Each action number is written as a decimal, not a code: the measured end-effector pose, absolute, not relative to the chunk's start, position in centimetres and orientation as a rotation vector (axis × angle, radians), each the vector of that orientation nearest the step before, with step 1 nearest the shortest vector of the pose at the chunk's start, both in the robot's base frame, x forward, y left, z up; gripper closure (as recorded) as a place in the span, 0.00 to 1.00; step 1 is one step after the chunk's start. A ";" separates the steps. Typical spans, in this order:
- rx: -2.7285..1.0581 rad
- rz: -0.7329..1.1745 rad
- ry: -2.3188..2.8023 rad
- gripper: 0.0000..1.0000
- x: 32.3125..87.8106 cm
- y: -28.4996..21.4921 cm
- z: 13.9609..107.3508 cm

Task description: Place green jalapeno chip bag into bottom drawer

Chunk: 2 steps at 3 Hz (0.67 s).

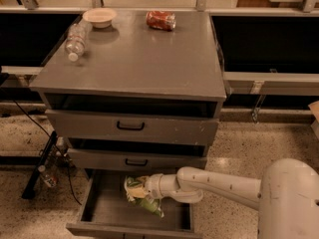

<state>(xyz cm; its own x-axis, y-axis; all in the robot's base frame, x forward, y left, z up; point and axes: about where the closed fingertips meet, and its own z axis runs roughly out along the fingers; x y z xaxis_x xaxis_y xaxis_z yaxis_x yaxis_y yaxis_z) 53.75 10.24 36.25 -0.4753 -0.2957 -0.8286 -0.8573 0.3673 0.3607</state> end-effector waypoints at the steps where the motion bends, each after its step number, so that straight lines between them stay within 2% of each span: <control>1: -0.977 1.106 1.980 1.00 52.9 10.4 34.3; 2: -0.911 1.131 2.043 1.00 51.0 9.6 28.8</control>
Offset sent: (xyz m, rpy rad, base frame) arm -0.0315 -0.0067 -0.0825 0.0100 0.1077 -0.0357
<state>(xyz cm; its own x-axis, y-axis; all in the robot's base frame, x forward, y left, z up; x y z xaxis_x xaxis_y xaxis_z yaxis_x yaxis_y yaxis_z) 51.01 9.57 28.76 -0.5669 -0.2671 -0.7793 -0.8022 0.3940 0.4486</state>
